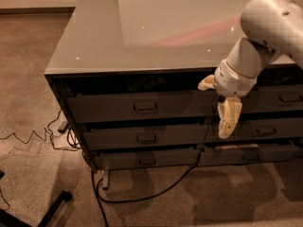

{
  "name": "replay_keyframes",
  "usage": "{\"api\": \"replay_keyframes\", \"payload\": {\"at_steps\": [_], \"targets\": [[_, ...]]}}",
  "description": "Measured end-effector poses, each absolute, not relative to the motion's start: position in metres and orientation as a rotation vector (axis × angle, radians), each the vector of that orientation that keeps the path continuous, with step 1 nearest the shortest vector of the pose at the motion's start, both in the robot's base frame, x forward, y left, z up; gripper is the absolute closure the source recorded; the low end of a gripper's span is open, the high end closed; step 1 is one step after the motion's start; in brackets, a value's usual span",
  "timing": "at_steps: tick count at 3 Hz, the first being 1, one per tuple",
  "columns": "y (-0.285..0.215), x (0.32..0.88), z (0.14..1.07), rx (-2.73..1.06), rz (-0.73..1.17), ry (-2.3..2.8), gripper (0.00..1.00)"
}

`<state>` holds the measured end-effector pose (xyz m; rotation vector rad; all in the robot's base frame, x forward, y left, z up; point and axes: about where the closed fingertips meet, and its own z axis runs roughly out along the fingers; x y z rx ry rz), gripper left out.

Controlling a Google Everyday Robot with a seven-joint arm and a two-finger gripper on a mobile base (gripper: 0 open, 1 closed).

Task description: Open top drawer

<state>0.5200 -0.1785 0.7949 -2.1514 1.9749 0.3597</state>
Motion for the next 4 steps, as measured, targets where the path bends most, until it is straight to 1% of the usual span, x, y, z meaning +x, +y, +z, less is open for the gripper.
{"api": "replay_keyframes", "payload": {"at_steps": [1, 2, 3, 4], "targets": [[-0.152, 0.527, 0.778, -2.208, 0.425, 1.841, 0.00], [-0.120, 0.536, 0.776, -2.276, 0.326, 1.761, 0.00], [-0.090, 0.543, 0.772, -2.340, 0.160, 1.738, 0.00], [-0.093, 0.543, 0.768, -2.345, 0.152, 1.747, 0.00]]}}
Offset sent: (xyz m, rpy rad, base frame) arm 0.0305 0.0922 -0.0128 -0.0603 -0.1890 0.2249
